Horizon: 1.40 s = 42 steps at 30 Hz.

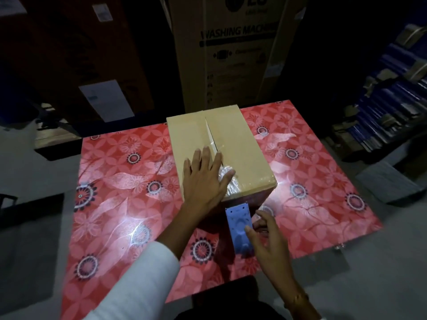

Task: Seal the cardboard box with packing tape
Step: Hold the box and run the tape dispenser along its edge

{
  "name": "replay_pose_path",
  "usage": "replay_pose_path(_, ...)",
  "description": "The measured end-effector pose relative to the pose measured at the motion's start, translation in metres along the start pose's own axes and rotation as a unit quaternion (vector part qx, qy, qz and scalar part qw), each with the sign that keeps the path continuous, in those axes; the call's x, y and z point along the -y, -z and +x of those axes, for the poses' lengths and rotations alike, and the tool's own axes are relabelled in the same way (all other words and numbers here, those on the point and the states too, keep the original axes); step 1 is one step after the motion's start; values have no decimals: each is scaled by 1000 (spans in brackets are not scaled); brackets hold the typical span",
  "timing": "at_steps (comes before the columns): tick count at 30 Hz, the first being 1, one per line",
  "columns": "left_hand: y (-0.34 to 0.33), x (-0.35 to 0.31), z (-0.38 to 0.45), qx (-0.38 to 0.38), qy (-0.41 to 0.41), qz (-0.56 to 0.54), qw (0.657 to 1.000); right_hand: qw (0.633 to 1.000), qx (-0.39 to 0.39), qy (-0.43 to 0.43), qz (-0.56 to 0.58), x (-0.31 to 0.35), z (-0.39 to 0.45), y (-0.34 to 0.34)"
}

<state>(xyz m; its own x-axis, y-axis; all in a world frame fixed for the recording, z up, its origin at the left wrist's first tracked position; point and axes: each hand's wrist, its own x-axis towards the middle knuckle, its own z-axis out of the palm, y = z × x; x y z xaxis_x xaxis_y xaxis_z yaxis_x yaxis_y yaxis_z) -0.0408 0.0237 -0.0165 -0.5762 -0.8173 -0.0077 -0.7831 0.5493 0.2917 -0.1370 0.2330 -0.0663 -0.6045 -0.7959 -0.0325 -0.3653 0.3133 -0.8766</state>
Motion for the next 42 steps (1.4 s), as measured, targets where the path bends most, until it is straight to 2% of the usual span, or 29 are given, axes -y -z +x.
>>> replay_pose_path(4,-4,-1,4,-20,18,17,999,994,32,-65,77,-2,-1,-12)
replay_pose_path(7,-4,-3,3,-24,28,16,999,988,72,-78,116,-6,1,-17)
replay_pose_path(11,-4,-4,5,-18,40,26,999,991,109,-31,78,0,-6,-28)
replay_pose_path(18,-6,-5,5,-7,48,42,998,996,72,17,46,-7,-16,-32)
replay_pose_path(29,-8,-4,7,-18,47,45,998,995,94,-1,18,-12,-38,-17)
replay_pose_path(42,-5,-6,5,-26,49,35,998,992,124,-10,6,1,-22,-13)
